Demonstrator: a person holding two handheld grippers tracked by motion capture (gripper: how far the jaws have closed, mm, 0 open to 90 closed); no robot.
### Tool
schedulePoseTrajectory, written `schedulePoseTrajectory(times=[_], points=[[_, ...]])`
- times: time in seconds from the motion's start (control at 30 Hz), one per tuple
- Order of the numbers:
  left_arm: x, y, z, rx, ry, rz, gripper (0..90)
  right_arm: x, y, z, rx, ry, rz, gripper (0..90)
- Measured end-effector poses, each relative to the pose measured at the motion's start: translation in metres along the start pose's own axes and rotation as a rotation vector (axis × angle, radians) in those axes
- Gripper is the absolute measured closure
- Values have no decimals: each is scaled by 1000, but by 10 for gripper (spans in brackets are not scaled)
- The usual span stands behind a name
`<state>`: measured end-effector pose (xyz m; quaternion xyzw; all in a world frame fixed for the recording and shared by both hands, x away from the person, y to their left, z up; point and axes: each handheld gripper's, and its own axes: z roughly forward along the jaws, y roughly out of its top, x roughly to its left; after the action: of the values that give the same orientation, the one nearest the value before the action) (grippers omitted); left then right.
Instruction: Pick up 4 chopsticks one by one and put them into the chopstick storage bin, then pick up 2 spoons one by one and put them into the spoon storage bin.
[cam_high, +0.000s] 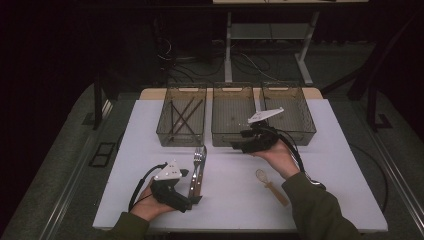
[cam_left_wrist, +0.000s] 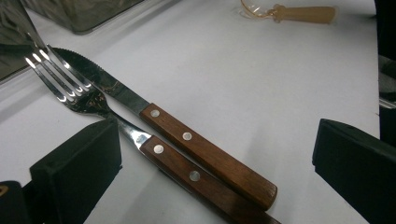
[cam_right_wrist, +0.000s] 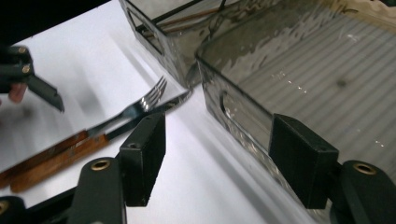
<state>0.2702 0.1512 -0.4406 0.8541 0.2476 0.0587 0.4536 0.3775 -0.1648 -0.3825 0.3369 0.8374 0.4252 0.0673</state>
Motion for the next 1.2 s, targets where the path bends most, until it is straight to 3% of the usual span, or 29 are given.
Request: schedulePoseTrajectory(times=[0.2,0.7,1.2], points=[[1,0,-1,-3,4,-13,1,-2,-18,-16,2,2,-14,363],[-1,-1,-2,1,9,0,1,1,-57,-53,20,-9,-29,341],[-1,-1,-4,-5,9,2,1,-10,-99,-97,6,-71,16,334]])
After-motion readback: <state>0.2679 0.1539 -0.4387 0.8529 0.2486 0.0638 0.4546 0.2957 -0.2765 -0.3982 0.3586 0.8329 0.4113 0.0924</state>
